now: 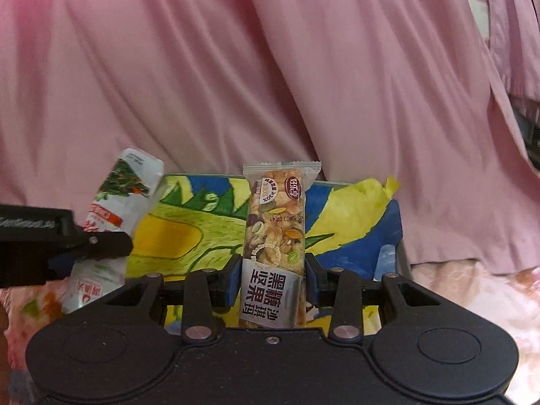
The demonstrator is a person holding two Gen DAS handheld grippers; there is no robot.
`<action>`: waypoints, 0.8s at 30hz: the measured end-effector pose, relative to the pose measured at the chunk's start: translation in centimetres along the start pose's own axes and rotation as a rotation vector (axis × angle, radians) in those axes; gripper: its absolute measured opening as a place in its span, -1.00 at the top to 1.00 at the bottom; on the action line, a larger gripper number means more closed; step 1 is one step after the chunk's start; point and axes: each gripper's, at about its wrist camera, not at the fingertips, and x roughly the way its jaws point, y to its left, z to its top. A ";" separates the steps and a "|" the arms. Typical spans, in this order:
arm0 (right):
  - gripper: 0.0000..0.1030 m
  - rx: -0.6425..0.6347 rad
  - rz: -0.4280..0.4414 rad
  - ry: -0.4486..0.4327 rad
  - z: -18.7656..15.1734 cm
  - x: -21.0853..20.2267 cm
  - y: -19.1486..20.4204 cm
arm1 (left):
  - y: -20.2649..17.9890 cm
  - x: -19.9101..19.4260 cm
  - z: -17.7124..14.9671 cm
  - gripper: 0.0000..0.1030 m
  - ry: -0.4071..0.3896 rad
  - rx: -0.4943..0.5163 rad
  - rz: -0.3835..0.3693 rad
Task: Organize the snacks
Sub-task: 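Lift both held packets and carry them over the painted tray, then open both tools to drop the pouch and nut bar into the tray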
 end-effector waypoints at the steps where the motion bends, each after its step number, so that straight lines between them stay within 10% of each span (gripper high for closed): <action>1: 0.22 0.016 0.000 0.005 0.1 0.6 -0.1 | 0.2 0.3 0.0 0.11 -0.006 -0.011 -0.004; 24: 0.17 0.022 -0.020 0.122 -1.2 6.6 -0.6 | 0.6 4.2 -1.2 -0.03 0.012 0.058 0.106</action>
